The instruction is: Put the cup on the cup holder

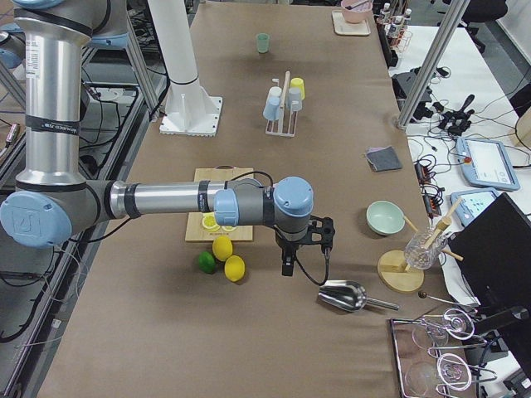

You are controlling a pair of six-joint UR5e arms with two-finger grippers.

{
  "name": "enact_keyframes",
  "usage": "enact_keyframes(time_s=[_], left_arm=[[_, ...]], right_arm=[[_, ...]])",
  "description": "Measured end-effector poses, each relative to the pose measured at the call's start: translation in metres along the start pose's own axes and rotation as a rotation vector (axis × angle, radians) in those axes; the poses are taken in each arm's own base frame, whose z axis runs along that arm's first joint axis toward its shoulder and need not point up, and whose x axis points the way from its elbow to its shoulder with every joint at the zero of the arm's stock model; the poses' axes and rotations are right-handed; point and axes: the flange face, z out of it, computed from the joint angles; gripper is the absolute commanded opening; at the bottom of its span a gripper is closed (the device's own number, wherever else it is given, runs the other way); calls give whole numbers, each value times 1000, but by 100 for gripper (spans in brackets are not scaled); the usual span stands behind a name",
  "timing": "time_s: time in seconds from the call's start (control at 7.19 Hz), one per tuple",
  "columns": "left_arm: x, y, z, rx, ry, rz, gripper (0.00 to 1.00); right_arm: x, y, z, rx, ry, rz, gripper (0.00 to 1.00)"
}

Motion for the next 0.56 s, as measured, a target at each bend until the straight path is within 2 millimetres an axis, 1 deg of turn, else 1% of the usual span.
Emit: enact_keyframes(time_s=[0.28,0.56], left_arm=[[-9,3,8,-20,-5,-5,97],[-15,6,13,-38,-9,-26,97]], right_arm=[[1,0,0,0,5,1,98],[2,0,1,-2,11,3,98]])
